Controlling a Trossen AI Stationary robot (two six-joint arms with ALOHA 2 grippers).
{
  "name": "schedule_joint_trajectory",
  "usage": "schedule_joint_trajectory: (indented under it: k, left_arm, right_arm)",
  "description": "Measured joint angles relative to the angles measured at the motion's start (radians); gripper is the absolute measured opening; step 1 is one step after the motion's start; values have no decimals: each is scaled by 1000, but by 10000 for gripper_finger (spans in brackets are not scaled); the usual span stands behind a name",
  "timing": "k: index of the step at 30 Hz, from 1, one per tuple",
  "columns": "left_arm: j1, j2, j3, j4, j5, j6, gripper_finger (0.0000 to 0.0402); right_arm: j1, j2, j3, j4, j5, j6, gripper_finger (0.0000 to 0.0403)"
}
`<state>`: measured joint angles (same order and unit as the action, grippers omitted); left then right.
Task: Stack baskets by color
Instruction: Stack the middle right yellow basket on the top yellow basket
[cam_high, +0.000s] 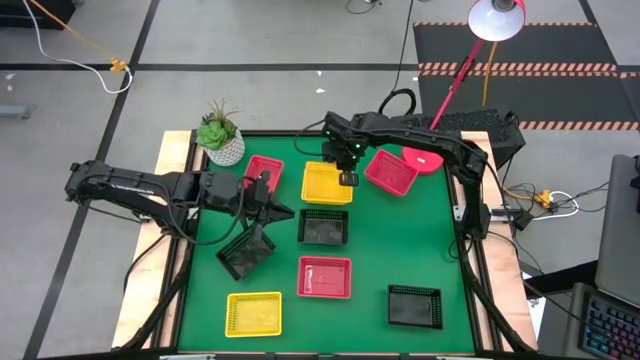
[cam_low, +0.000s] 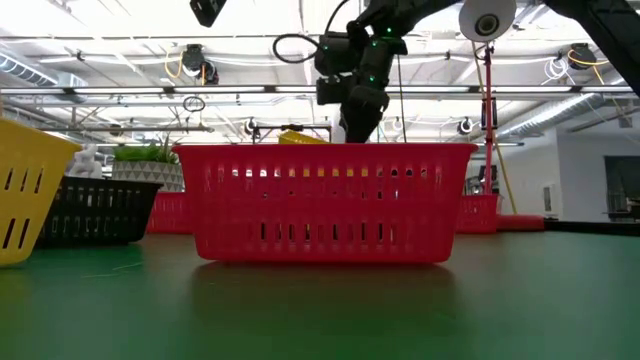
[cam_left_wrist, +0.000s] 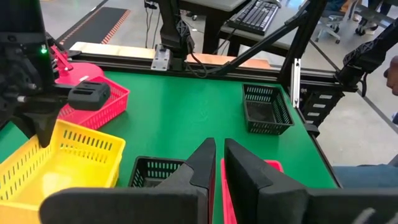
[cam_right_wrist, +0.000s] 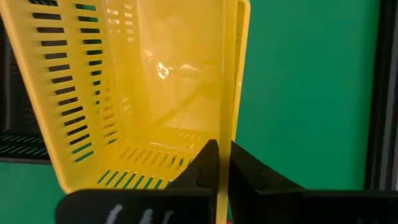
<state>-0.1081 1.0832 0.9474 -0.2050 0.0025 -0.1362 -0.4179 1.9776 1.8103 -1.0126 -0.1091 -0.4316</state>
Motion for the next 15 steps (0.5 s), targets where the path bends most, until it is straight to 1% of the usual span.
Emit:
schedule_joint_trajectory:
  k: [15]
  left_arm:
    - [0,0,0,0,0,0,35]
  right_arm:
    - [-20,0,-3,4,3,12,7]
